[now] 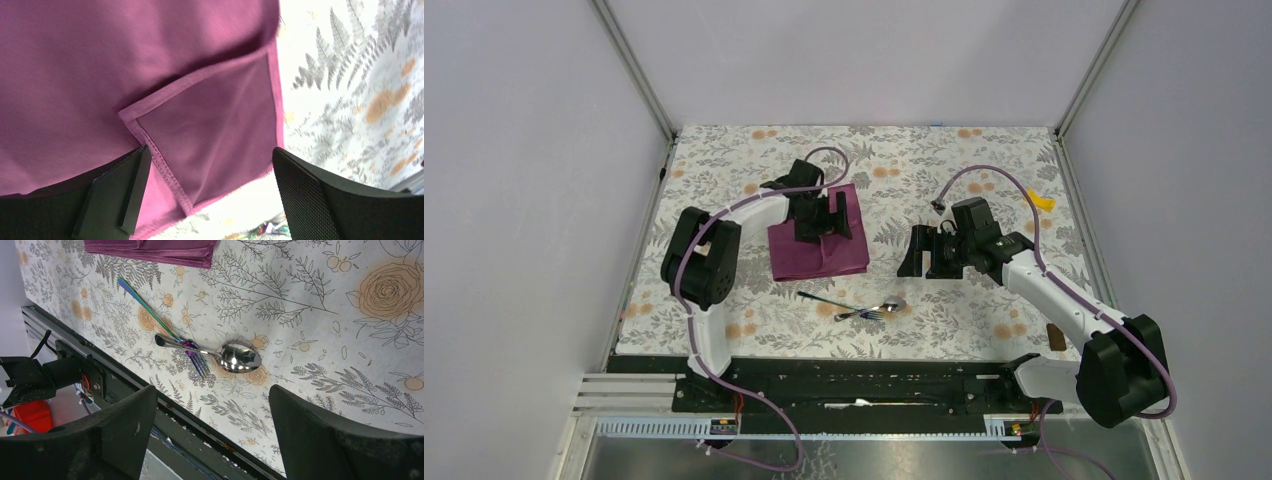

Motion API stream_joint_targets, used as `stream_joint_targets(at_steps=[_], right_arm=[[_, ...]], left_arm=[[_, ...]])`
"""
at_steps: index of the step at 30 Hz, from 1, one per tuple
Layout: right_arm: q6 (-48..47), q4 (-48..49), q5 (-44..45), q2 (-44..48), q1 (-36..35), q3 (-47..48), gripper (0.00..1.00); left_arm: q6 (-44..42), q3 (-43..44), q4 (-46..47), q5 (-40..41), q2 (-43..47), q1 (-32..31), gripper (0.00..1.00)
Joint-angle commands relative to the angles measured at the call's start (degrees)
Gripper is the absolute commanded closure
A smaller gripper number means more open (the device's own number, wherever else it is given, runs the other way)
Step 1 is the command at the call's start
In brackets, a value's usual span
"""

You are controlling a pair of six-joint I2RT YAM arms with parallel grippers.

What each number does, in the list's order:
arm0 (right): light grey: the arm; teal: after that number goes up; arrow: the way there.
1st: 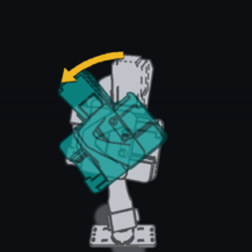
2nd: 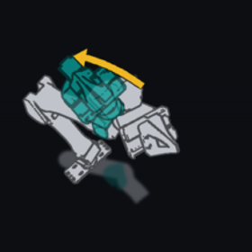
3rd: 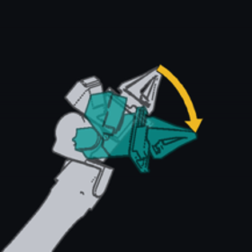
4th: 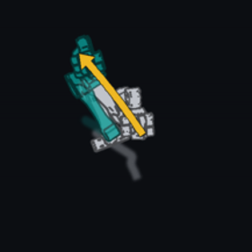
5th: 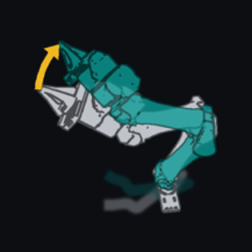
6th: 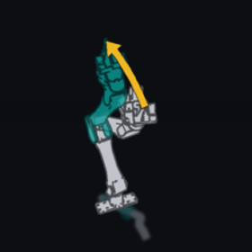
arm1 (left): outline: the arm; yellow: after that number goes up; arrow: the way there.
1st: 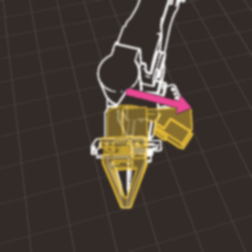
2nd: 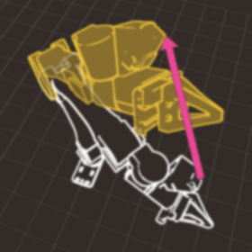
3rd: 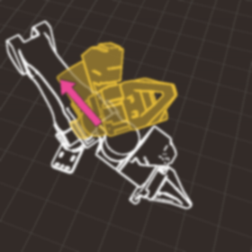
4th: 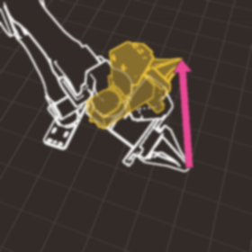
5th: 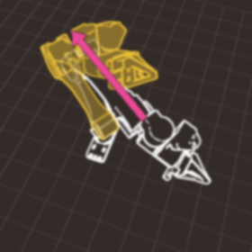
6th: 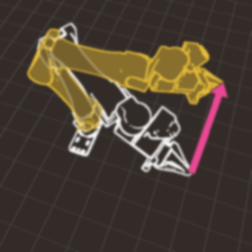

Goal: Fold the napkin into a case and place the utensils inside
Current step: Smooth out the square-folded napkin at the center of the board.

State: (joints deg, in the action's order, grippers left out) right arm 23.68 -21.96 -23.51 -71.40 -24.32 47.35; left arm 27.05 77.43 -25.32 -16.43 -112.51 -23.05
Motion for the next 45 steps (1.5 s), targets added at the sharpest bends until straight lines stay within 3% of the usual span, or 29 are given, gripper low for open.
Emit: stream_joint_targets(at_steps=[1,6,10,16,19,25,30,35,45], right_arm=[[0.2,1.0,-0.7,0.5,0.3,0.5,0.11],[0.3,1.4,-0.4,-0.3,0.2,0.9,0.11],[1.5,3.5,-0.4,-2.8,0.2,2.3,0.11],[8.1,12.9,-4.6,-14.5,0.2,7.6,0.15],[10.3,16.8,-7.1,-21.6,0.2,12.1,0.19],[9.3,15.5,-7.2,-31.2,-0.2,22.2,0.18],[8.9,15.5,-5.6,-29.7,-0.1,21.7,0.15],[8.1,15.5,-5.4,-27.7,0.2,19.6,0.15],[6.9,15.5,-5.5,-24.3,2.7,15.9,0.15]], left_arm=[[0.9,-2.8,2.3,-2.9,7.4,-5.0,0.04],[4.1,-8.9,4.5,-4.8,13.8,-10.9,0.04],[4.1,-14.0,2.0,-1.2,21.9,-13.3,0.01],[0.7,-16.8,-9.0,6.3,30.5,-4.3,0.02],[-0.5,-15.3,-9.0,5.0,31.7,-1.5,0.02],[5.5,-13.9,3.2,-3.6,23.4,2.1,0.01],[12.6,-15.7,11.7,1.7,18.9,-0.2,0.01],[12.9,-17.0,16.2,9.5,15.8,-1.6,0.01],[11.8,-13.6,17.7,10.4,7.8,-1.7,0.01]])
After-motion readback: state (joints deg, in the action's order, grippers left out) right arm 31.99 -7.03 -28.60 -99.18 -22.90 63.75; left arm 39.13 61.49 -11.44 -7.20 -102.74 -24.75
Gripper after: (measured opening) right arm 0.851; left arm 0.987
